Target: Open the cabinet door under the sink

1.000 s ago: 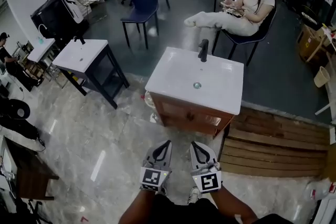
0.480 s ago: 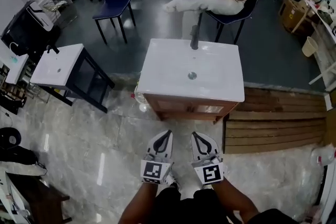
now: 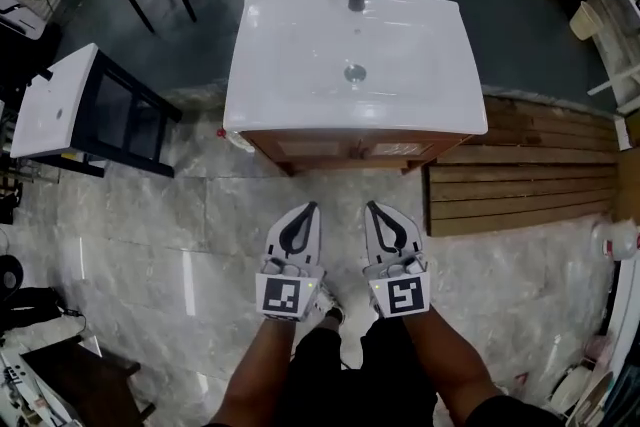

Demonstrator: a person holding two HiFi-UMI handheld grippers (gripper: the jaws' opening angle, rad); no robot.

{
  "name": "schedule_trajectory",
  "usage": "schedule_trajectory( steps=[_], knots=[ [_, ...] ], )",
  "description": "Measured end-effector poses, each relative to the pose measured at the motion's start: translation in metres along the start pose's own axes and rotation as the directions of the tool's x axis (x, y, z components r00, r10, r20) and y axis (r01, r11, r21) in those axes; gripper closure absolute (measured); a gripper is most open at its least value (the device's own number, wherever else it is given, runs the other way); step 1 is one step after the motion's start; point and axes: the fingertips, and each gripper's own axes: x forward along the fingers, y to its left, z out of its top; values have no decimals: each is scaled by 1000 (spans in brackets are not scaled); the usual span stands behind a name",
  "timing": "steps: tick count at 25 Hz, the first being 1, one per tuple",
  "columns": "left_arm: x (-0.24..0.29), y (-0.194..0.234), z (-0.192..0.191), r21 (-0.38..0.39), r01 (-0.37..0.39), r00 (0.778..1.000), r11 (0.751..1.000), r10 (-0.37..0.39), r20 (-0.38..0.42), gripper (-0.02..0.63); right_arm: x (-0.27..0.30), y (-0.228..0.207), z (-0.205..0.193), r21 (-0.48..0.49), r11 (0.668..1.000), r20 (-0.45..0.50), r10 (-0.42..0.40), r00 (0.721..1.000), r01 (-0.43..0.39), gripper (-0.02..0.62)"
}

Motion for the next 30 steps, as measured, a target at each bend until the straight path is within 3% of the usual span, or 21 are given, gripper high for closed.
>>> schedule_trajectory(
  steps=[5, 11, 16, 22, 25, 30],
  knots=[
    [30, 20, -59, -30, -25, 999, 999, 24, -25, 584, 21, -12, -74, -14, 1000, -81, -3, 997, 2, 572],
    [61, 35, -129, -13, -26, 999, 1000, 26, -41, 584, 41, -26, -146, 14, 999, -108, -32, 994, 34, 572],
    [85, 37, -179, -1, -10, 998, 1000, 10, -65, 584, 63, -38, -214, -33, 999, -161, -48, 986, 43, 572],
    [103, 46, -220, -12, -16, 997, 1000, 15, -80, 584, 81, -49, -276, -17, 997, -190, -76, 979, 74, 564],
    [109, 51, -237, 2, -11, 995, 1000, 11, -97, 584, 88, -52, -300, -13, 996, -221, -86, 971, 85, 511],
    [118, 56, -256, 28, 8, 993, 1000, -4, -118, 584, 109, -69, -324, -34, 990, -239, -140, 961, 136, 475]
  ],
)
